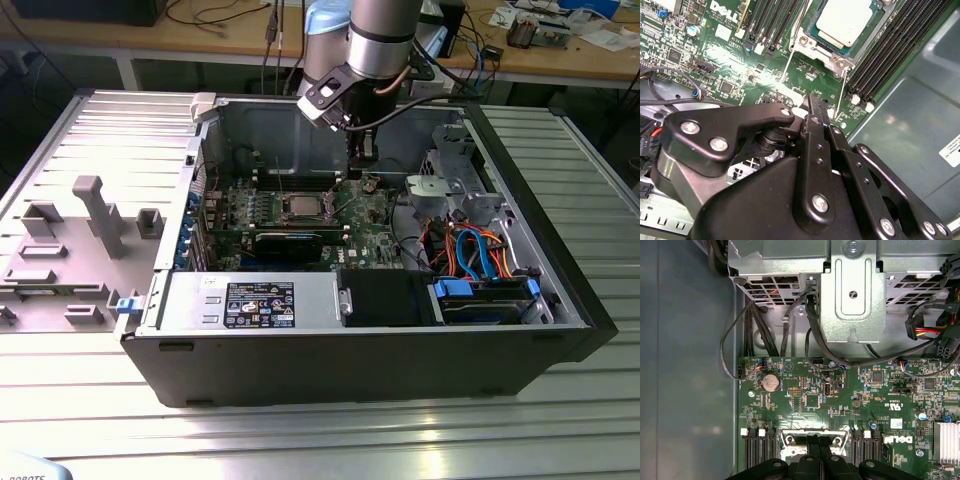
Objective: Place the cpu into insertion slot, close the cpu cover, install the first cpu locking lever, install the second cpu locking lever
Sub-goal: 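Close the cpu cover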
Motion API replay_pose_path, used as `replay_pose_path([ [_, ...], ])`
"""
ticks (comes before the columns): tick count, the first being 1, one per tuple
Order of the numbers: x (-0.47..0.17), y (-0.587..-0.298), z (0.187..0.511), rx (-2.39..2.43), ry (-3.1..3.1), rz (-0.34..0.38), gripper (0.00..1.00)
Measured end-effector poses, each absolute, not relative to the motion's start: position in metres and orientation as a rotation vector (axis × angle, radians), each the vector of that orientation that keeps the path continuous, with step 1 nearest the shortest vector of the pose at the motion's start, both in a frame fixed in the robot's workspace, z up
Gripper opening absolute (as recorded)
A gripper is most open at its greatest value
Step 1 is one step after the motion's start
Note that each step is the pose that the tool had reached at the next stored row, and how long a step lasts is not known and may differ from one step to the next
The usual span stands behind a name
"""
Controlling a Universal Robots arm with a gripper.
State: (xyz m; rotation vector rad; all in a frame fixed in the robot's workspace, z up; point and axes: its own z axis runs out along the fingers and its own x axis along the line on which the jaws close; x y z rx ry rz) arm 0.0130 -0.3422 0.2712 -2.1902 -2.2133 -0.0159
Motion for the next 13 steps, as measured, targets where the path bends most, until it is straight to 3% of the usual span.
replay_pose_path([
  [13,0.025,-0.342,0.271,-2.190,-2.213,-0.016,0.11],
])
